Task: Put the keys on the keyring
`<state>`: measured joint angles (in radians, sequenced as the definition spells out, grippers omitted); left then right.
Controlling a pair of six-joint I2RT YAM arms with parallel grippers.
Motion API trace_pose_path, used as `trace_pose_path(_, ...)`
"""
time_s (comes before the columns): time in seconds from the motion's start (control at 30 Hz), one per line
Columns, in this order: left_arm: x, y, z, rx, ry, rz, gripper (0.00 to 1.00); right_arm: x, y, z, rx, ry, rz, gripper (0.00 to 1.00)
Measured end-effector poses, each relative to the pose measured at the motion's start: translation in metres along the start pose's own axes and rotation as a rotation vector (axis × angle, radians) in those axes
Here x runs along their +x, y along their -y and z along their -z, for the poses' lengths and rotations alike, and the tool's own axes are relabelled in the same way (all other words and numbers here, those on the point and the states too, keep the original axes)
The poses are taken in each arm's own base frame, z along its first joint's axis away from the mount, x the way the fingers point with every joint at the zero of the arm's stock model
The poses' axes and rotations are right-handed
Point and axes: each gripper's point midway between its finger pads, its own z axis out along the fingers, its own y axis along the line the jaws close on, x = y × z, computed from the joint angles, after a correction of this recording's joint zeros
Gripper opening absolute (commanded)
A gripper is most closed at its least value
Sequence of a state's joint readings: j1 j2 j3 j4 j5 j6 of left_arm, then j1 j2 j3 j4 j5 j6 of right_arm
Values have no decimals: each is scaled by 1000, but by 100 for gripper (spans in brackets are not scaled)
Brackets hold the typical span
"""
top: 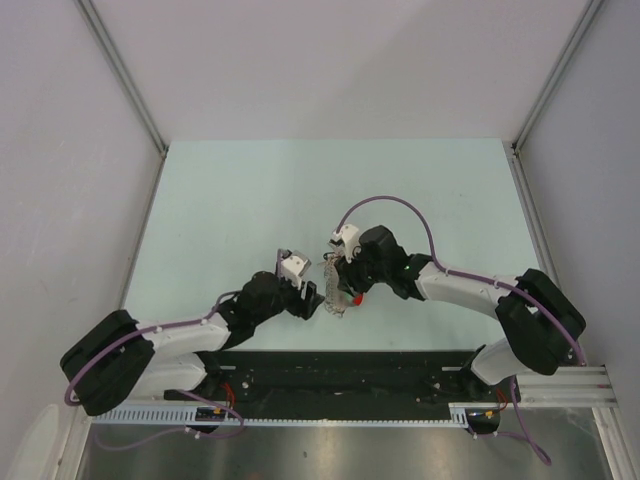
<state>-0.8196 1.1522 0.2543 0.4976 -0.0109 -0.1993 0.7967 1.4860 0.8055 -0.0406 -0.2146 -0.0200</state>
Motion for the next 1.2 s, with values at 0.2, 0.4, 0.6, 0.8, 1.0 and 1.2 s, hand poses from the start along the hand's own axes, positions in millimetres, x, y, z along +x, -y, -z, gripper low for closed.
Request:
trace_pose_path(0.2, 19, 1, -10, 9, -116, -14, 70, 13, 4, -3, 25, -27, -34, 45)
trace_pose_path(0.4, 32, 1, -15, 9, -195, -22, 70, 20, 9, -4, 49, -23, -63, 45)
trace_pose_path(0.6, 39, 9, -23, 24, -259, -50, 68, 24, 14, -4, 73, -20, -86, 45)
trace_pose_path(0.8, 36, 27, -30, 75, -282, -92, 66, 23, 17, 0, 92, -3, -92, 45)
trace_pose_path(1.0, 32, 43, -28, 142, -273, -103, 67, 25, 18, 9, 110, 18, -108, 45)
trace_pose_path(1.2, -2, 43, -17, 124, -151, -79, 68, 21, 8, 14, 98, 39, -103, 46)
